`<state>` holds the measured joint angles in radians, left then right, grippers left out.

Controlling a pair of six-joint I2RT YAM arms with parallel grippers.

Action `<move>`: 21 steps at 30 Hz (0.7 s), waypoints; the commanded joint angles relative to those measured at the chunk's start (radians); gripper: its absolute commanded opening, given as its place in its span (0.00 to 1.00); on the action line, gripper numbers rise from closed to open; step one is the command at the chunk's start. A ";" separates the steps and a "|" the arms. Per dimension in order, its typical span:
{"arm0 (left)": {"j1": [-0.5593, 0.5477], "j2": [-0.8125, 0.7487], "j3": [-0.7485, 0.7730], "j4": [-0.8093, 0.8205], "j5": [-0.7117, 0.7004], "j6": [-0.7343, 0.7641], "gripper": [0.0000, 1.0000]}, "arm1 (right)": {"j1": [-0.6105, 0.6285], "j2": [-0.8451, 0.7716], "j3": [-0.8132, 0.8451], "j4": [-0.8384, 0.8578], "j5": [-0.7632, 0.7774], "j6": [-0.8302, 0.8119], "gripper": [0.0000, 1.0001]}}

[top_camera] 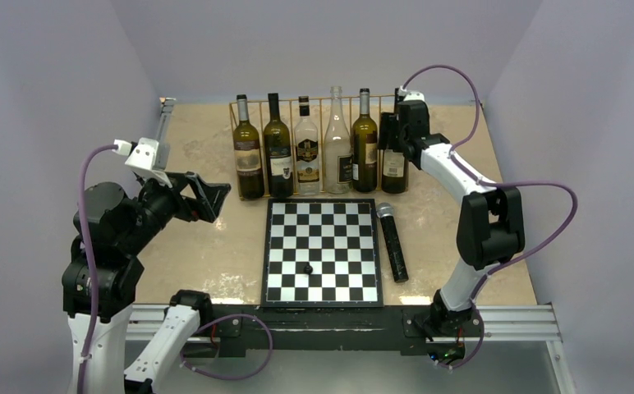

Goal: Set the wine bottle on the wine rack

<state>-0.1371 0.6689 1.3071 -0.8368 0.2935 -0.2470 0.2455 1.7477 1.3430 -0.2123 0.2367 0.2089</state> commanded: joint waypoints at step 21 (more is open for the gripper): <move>0.001 -0.025 0.060 -0.014 0.005 0.024 0.99 | -0.010 0.119 0.227 -0.054 -0.032 0.019 0.12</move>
<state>-0.1371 0.6502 1.3262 -0.8558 0.2985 -0.2424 0.2386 1.8503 1.4948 -0.3397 0.2146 0.2222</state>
